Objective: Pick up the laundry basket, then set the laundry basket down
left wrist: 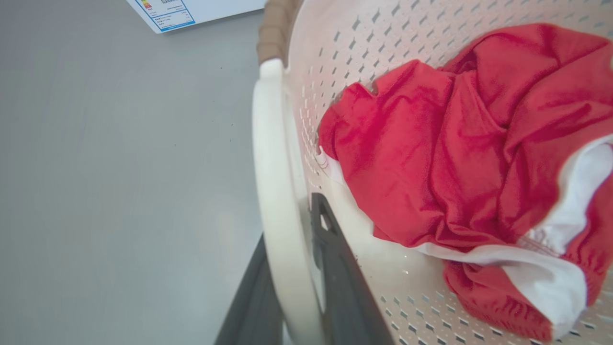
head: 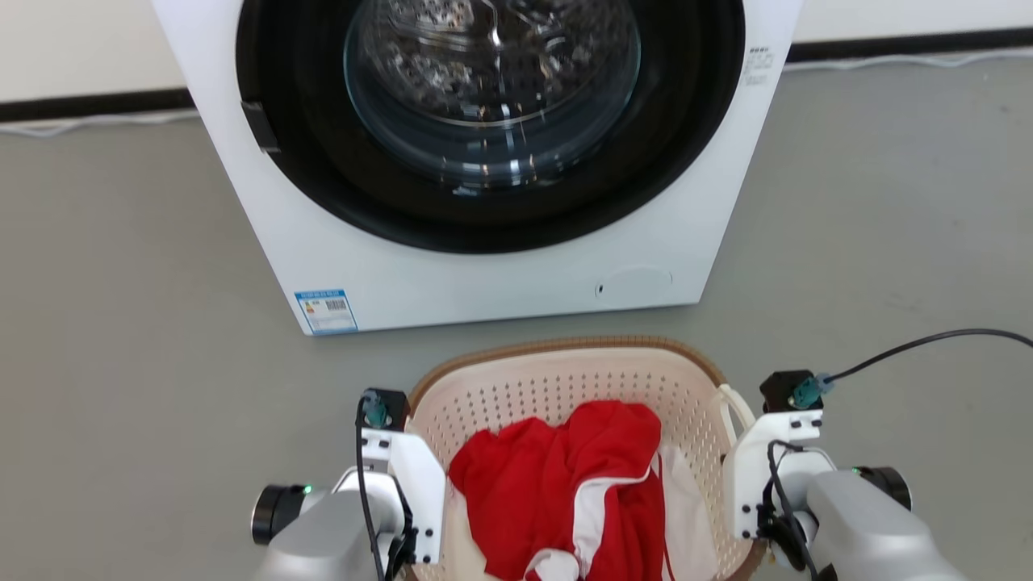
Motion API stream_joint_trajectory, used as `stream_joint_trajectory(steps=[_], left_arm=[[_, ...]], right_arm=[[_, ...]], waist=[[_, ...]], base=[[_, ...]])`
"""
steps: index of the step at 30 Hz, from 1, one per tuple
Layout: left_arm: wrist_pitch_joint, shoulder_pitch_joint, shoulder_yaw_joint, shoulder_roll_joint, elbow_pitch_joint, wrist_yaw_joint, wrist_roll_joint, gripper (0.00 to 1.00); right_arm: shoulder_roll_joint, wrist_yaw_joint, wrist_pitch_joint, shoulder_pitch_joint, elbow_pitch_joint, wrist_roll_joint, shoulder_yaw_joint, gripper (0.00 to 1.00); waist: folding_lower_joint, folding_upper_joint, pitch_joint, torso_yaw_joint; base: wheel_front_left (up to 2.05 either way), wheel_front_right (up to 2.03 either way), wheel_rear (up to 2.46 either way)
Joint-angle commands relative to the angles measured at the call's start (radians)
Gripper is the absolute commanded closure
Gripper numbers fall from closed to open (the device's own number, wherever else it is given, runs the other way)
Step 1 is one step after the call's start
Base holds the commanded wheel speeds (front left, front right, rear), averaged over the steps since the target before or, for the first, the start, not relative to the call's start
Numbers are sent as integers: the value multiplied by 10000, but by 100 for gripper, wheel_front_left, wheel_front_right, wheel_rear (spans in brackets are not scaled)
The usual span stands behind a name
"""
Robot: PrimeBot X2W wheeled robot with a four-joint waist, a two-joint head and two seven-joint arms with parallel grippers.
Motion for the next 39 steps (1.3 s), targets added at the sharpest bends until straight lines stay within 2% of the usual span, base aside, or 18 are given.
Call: stream_joint_trajectory(steps=[1,11,39], left_arm=[[-79,-119,54,166,-90,-95,-17,100],[-98,185,24,166,51,-123,-97,100],[-117,135,-38,166,168,-188,-158,100]], right_arm=[[145,79,88,88,-342,115,334,100],[146,79,376,331,-655,637,878,100],[146,79,338,223,-514,1419,1709,100]], waist=[[0,0,-256,19],[0,0,-560,14],[0,0,-599,26]], base=[[0,0,0],[0,0,0],[0,0,0]])
